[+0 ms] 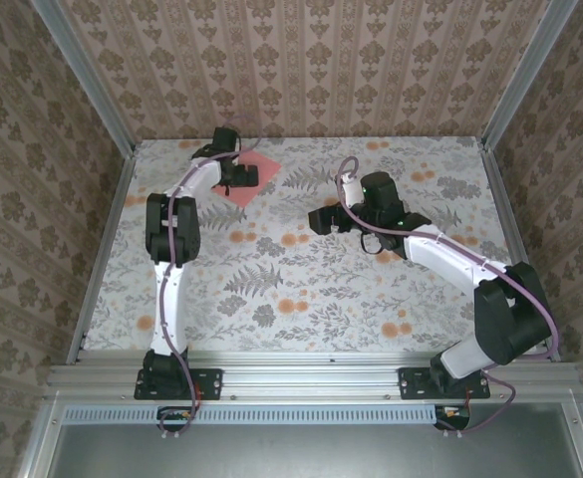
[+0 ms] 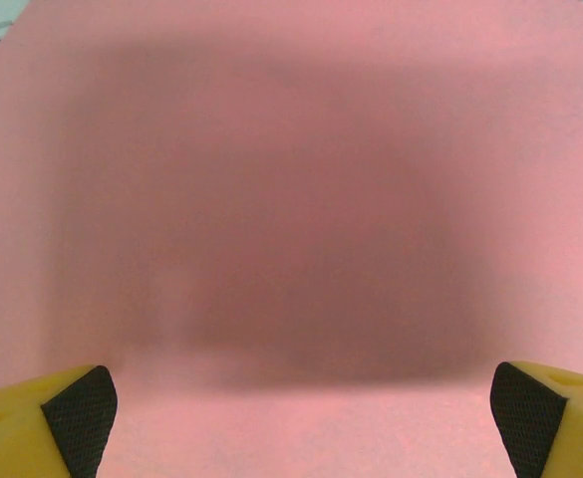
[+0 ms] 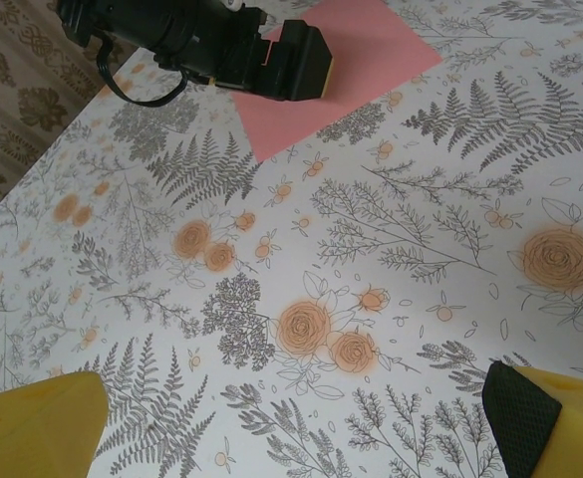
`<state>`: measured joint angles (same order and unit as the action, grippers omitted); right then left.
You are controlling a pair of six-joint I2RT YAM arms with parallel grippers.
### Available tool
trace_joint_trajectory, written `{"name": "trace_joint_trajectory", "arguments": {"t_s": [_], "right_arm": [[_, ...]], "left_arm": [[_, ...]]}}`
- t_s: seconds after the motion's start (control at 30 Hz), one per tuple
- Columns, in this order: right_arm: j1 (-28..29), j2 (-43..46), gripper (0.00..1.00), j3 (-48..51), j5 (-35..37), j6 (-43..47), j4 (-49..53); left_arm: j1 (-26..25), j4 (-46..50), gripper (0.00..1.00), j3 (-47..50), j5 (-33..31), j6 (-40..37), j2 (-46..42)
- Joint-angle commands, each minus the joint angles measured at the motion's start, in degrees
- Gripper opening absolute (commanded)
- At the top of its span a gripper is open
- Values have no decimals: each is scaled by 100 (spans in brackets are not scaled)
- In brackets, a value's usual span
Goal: Fold a paper plane with a square sheet of paper (pick it up from the middle)
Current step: Move the square sheet of paper to the center of the table.
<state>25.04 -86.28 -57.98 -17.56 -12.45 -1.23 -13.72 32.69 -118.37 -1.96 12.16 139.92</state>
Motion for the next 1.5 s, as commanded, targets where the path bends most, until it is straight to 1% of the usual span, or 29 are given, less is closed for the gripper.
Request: {"name": "trace_joint_trajectory", "arguments": {"t_s": [0.0,0.23,0.37,0.57,0.67,0.77,0.93,1.03,1.13,1.17,1.2,1.27,1.4,1.47], "right_arm": [[36,-14,100,-214,73,-87,-105],[36,131,100,-171,103,-109,-35],[36,302,100,-37,164,-126,0],[36,536,100,175,218,-224,-17],[36,621,100,295,242,-251,-35],[36,887,100,463,262,-302,-68],[36,1189,100,821,314,-403,-131],[36,1388,100,1034,315,-441,-103],[37,1564,100,1196,230,-449,22],[36,1631,100,1256,175,-436,93],[36,1700,100,1308,128,-402,184],[37,1826,100,1411,104,-355,334],[23,2124,100,1591,172,-270,642],[19,2254,100,1629,217,-195,834]], "left_arm": [[18,327,100,-29,-44,-146,117],[-6,527,100,34,153,-65,235],[-69,609,100,209,84,-74,147],[-251,574,100,881,-43,-24,-287],[-359,386,100,1422,-94,88,-615],[-477,265,100,1914,-155,251,-895],[-732,157,100,2720,-113,801,-1406],[-970,111,100,3191,-34,1272,-1717],[-1200,141,100,3551,-85,1755,-1970],[-1205,112,100,3689,-16,1876,-2057],[-1444,93,100,3872,-65,2087,-2158],[-1643,92,100,4094,-140,2400,-2292],[-2142,601,100,4147,-618,3291,-2421],[-2388,720,100,4151,-683,3633,-2482]]}}
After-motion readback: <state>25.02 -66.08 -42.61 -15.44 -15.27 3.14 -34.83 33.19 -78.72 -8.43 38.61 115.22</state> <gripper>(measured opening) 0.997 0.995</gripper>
